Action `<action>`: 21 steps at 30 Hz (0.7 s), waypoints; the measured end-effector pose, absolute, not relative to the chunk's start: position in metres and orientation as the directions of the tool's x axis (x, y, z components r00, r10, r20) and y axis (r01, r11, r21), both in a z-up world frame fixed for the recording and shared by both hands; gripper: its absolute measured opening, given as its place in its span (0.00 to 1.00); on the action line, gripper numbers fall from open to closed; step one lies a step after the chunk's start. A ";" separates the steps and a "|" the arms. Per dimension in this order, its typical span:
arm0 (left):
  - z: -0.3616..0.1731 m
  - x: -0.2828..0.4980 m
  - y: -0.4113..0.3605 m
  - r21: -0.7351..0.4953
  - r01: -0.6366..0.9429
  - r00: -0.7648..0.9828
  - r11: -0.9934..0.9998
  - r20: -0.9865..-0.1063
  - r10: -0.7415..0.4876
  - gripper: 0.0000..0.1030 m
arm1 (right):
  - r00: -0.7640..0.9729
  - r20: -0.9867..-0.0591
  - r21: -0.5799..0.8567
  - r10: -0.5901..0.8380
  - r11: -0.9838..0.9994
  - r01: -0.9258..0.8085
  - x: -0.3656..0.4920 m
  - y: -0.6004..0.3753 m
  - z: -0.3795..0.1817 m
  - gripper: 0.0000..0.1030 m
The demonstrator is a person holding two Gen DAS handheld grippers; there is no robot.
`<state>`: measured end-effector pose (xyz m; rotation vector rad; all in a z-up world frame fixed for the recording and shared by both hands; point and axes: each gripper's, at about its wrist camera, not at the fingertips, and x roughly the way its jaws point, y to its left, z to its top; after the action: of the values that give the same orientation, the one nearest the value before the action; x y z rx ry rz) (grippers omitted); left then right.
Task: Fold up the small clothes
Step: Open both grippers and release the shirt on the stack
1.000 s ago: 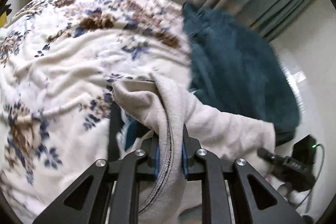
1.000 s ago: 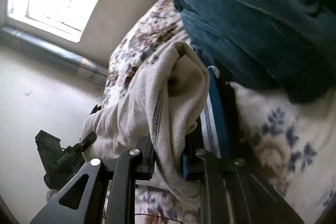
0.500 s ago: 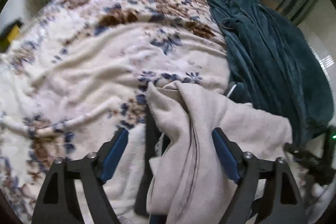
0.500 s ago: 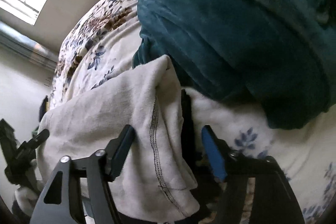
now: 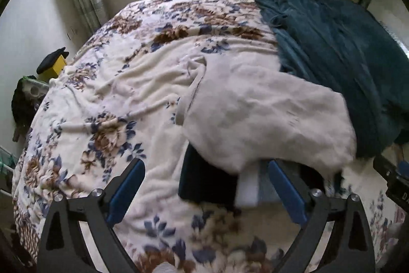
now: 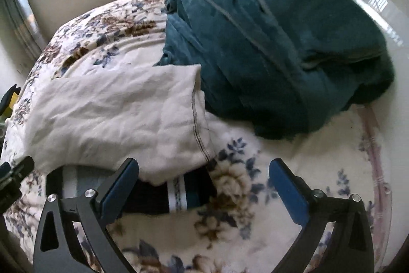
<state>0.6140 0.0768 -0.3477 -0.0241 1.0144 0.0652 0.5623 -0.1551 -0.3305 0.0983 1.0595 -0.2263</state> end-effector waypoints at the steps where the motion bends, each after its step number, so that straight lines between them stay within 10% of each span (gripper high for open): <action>1: -0.338 0.604 0.074 0.008 -0.060 0.532 0.998 -0.846 0.039 0.96 | 0.478 -0.867 -0.032 -0.144 0.971 0.235 0.551 -0.152 -0.319 1.00; 21: -0.124 0.418 0.066 0.007 -0.025 0.694 1.000 -0.720 0.023 0.96 | 0.680 -0.717 -0.042 -0.153 0.983 0.177 0.335 -0.129 -0.055 1.00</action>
<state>0.4182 0.0660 -0.1244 -0.0034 0.8033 0.0269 0.3349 -0.1289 -0.0545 0.0317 0.8015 -0.1852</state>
